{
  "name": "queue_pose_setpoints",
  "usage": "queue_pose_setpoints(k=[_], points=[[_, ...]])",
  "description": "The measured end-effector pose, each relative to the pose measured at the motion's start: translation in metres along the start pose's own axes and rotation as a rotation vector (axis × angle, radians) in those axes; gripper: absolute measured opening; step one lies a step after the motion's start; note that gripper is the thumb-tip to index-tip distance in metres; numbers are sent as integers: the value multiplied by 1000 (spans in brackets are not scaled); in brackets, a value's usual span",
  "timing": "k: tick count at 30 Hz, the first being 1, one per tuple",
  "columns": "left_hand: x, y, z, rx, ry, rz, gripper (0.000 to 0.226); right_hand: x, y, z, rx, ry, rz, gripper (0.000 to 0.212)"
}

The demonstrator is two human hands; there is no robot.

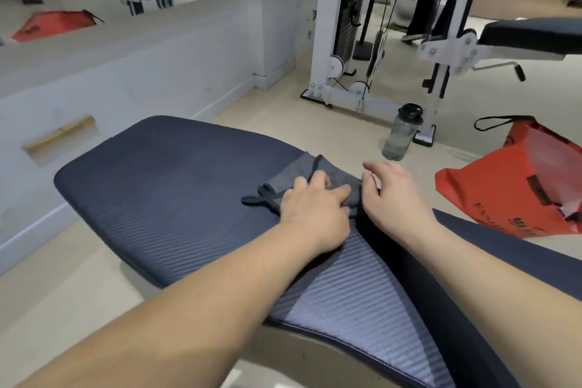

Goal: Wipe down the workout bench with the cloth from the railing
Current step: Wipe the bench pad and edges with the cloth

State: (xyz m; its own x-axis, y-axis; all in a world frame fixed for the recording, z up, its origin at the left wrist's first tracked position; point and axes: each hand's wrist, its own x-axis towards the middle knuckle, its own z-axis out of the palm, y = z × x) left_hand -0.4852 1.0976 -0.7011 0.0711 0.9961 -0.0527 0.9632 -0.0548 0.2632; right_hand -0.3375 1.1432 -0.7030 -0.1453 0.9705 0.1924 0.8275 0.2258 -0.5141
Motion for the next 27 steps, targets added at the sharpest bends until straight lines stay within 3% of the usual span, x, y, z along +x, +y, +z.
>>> queue_pose_setpoints(k=[3, 5, 7, 9, 15, 19, 21, 24, 27], points=[[22, 37, 10, -23, -30, 143, 48, -1, 11, -7, -6, 42, 49, 44], [30, 24, 5, -60, -53, 286, 46, -1, 15, -14, -42, 77, 83, 45], [41, -9, -5, -26, -41, 313, 45, -2, 16, -15, -70, 82, 92, 41], [48, -49, -16, 40, -27, 225, 48, -5, 9, -10, -80, 28, 73, 36], [-9, -174, -44, 68, 72, -267, 50, -14, -51, 16, -94, -157, -67, 28], [-78, -186, -46, 93, 118, -471, 46, -22, -95, 35, -118, -216, -166, 31], [-99, -160, -45, 58, 48, -391, 47, -26, -113, 41, -119, -230, -186, 31], [-123, -126, -41, 22, -88, -48, 48, -30, -134, 49, -122, -208, -217, 30], [-138, -152, -47, -30, -89, 229, 48, -30, -147, 58, -160, -215, -232, 29]])
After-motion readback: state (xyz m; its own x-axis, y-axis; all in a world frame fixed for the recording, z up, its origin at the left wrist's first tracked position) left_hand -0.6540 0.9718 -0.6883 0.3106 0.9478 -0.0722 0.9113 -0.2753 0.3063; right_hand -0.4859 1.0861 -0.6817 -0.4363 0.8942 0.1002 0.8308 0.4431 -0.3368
